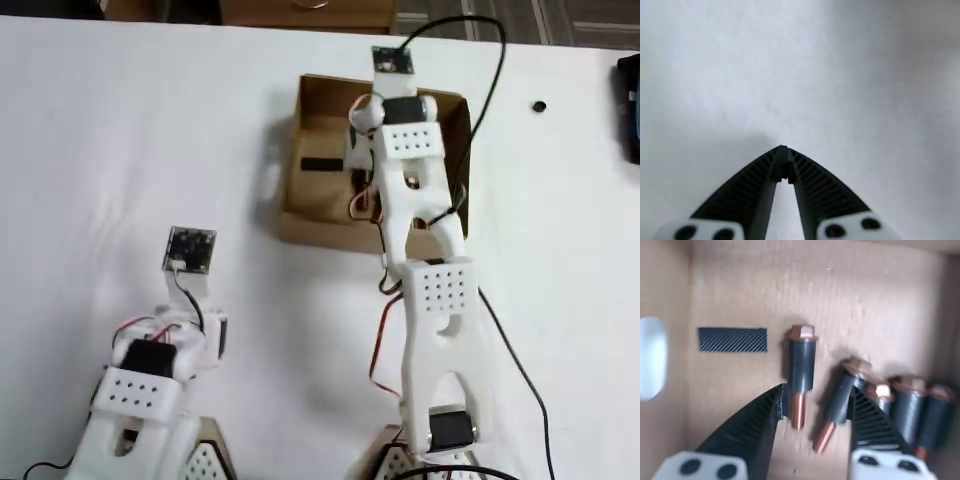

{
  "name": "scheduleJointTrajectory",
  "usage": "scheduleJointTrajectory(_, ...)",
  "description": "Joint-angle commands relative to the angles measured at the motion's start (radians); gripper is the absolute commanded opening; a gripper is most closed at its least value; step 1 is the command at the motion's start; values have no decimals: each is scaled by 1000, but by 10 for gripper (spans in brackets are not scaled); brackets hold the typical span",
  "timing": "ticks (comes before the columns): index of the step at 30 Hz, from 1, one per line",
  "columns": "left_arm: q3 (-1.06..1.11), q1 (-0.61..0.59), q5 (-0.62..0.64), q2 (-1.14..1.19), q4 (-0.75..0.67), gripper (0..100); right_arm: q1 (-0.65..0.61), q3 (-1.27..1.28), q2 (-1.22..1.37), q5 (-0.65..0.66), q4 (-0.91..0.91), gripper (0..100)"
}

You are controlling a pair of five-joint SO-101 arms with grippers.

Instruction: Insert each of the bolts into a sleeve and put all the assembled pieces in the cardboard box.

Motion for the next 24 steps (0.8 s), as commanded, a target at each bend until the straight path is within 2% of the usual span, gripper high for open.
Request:
scheduleJointTrajectory(1, -4, -5, -6, -3, -17, 20, 2, -242, -16, 6, 137, 179)
scheduleJointTrajectory(6, -15, -11, -6, -3, -20, 20, 28, -413, -101, 11, 140, 177)
scheduleJointTrajectory(13, -163, -14, -6, -3, 103, 20, 16, -356, -513, 12, 142, 177)
scheduleJointTrajectory(17, -325, -14, -6, -3, 241, 20, -4, -161, -791, 14, 142, 177)
scheduleJointTrajectory(24, -631, -14, -8, -3, 548, 20, -39, 381, -1310, 14, 142, 179)
